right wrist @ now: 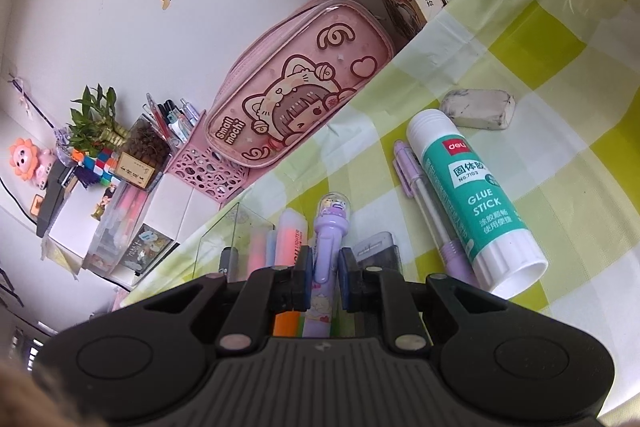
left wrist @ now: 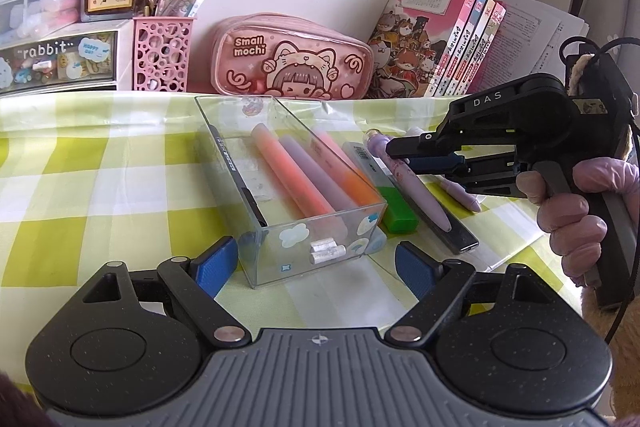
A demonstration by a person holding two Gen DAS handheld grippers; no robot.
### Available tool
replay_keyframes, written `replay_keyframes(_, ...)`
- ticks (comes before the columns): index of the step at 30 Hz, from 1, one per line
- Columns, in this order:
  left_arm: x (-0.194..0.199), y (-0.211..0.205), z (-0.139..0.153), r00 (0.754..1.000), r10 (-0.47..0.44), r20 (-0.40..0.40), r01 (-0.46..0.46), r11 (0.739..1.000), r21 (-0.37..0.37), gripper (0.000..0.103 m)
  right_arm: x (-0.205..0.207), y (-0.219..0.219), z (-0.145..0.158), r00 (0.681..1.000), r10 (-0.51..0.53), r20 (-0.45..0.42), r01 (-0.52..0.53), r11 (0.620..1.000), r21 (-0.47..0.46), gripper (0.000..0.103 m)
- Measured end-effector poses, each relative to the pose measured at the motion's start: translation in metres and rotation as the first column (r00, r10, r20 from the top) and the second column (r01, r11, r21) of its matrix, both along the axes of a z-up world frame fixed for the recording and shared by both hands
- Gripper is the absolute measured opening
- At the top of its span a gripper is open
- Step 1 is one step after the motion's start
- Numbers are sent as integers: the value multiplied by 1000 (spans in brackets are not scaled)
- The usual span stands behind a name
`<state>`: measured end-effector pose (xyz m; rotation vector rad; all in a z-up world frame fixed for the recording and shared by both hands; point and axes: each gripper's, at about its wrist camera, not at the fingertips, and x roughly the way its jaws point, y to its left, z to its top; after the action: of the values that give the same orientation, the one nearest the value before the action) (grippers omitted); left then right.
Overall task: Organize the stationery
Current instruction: 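Grasp the purple pen with the right gripper and lift it, then carry the purple pen over the clear box, lower it inside, open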
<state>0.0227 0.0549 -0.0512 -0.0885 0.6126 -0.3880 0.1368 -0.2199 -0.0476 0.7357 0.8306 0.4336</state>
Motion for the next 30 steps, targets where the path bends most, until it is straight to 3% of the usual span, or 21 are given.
replay_keyframes(10, 0, 0, 0, 1000, 0, 0, 0, 1000, 0, 83, -7, 1, 16, 1000, -21, 19, 21, 999, 36, 36)
replay_keyframes(18, 0, 0, 0, 1000, 0, 0, 0, 1000, 0, 83, -5, 24, 43, 996, 43, 73, -50, 995, 89, 36)
replay_keyframes(30, 0, 0, 0, 1000, 0, 0, 0, 1000, 0, 83, 8, 106, 48, 974, 211, 79, -204, 975, -84, 36)
